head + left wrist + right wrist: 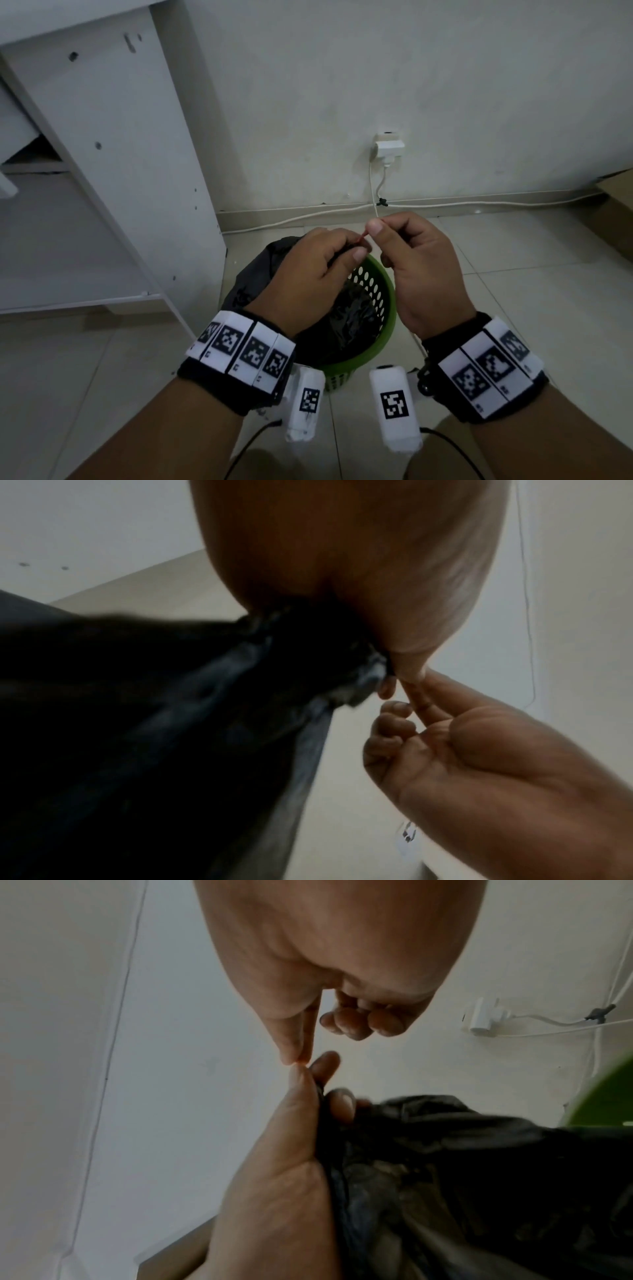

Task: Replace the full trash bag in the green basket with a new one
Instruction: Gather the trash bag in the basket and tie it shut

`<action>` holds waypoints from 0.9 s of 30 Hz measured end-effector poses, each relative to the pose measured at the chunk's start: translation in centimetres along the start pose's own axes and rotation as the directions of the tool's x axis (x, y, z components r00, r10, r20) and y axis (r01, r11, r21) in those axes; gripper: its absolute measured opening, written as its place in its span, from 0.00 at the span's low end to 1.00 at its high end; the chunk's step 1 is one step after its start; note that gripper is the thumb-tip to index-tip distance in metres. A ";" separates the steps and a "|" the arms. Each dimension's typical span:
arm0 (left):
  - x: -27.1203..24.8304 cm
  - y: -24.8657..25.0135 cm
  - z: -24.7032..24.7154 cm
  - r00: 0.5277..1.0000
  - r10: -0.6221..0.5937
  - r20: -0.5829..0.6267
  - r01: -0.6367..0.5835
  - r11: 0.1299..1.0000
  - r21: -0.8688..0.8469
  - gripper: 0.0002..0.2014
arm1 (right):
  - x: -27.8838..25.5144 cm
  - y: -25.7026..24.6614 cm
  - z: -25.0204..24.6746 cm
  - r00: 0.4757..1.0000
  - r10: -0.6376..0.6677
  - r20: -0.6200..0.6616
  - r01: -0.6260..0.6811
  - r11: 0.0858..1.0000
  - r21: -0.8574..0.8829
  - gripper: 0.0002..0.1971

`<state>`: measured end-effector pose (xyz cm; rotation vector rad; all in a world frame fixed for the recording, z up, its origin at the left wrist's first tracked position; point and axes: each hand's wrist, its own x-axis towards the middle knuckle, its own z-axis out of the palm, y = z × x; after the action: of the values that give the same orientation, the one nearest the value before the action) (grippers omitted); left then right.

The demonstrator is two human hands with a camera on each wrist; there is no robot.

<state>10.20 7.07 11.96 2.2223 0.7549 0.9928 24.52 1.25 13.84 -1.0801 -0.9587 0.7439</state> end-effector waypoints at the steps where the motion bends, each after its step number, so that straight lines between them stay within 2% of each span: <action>1: 0.2 -0.4 0.0 1.000 0.019 0.008 -0.019 0.998 0.061 0.14 | 0.0 0.0 0.0 1.000 0.024 0.002 -0.024 0.999 0.045 0.06; 4: 0.4 -2.3 0.4 0.999 0.022 0.045 -0.032 0.975 0.219 0.18 | 0.4 0.1 0.0 0.993 0.104 0.048 -0.113 0.958 0.263 0.08; 6: 0.2 -4.0 0.5 0.998 0.022 0.053 -0.035 0.965 0.259 0.19 | 0.6 0.3 -0.2 0.986 0.153 0.067 -0.167 0.904 0.394 0.08; 8: -0.5 -5.2 0.5 0.998 0.025 0.062 -0.043 0.949 0.313 0.20 | 0.9 0.7 -0.5 0.981 0.180 0.077 -0.195 0.891 0.410 0.09; 10: -1.2 -5.9 0.5 0.996 0.020 0.092 -0.051 0.933 0.355 0.19 | 1.3 1.6 -1.1 0.985 0.154 0.081 -0.171 0.947 0.272 0.10; 11: -1.5 -6.1 0.5 0.993 0.010 0.116 -0.053 0.927 0.371 0.19 | 1.4 2.2 -1.4 0.989 0.118 0.090 -0.129 0.983 0.131 0.11; 12: -1.8 -6.4 0.5 0.989 -0.001 0.146 -0.057 0.918 0.392 0.19 | 1.6 2.7 -1.8 0.992 0.061 0.108 -0.051 0.995 -0.087 0.12; 13: -2.0 -6.6 0.6 0.983 -0.008 0.183 -0.070 0.906 0.418 0.19 | 1.9 3.1 -2.2 0.988 -0.010 0.156 0.064 0.937 -0.343 0.12; 14: -2.2 -6.9 0.6 0.976 -0.005 0.219 -0.094 0.893 0.440 0.19 | 2.2 3.5 -2.7 0.969 -0.067 0.238 0.193 0.807 -0.558 0.13; 15: -2.3 -7.1 0.6 0.969 0.004 0.246 -0.117 0.885 0.450 0.20 | 2.4 3.9 -3.0 0.939 -0.081 0.334 0.300 0.664 -0.685 0.13; 16: -2.5 -7.4 0.7 0.966 0.011 0.257 -0.130 0.883 0.452 0.21 | 2.6 4.2 -3.2 0.904 -0.050 0.425 0.378 0.557 -0.739 0.12; 18: -2.5 -7.6 0.8 0.968 0.023 0.252 -0.139 0.880 0.454 0.22 | 3.0 4.8 -3.7 0.832 0.068 0.551 0.480 0.410 -0.775 0.11; 20: -2.6 -8.1 1.0 0.971 0.051 0.234 -0.163 0.857 0.489 0.21 | 3.2 5.4 -4.1 0.774 0.168 0.611 0.562 0.263 -0.784 0.10; 22: -2.6 -8.8 1.2 0.973 0.044 0.225 -0.159 0.835 0.526 0.19 | 3.4 5.7 -4.4 0.727 0.251 0.638 0.621 0.154 -0.768 0.10; 25: -2.8 -9.8 1.4 0.974 0.034 0.225 -0.158 0.815 0.557 0.18 | 3.6 5.8 -5.0 0.689 0.350 0.635 0.656 0.073 -0.752 0.09; 27: -2.9 -10.3 1.4 0.977 0.018 0.212 -0.139 0.808 0.572 0.18 | 3.8 6.0 -5.6 0.692 0.373 0.618 0.653 0.043 -0.757 0.09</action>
<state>7.04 11.61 2.65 2.8525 0.9810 0.6015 30.89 4.31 8.23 -1.8996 -2.5731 0.0511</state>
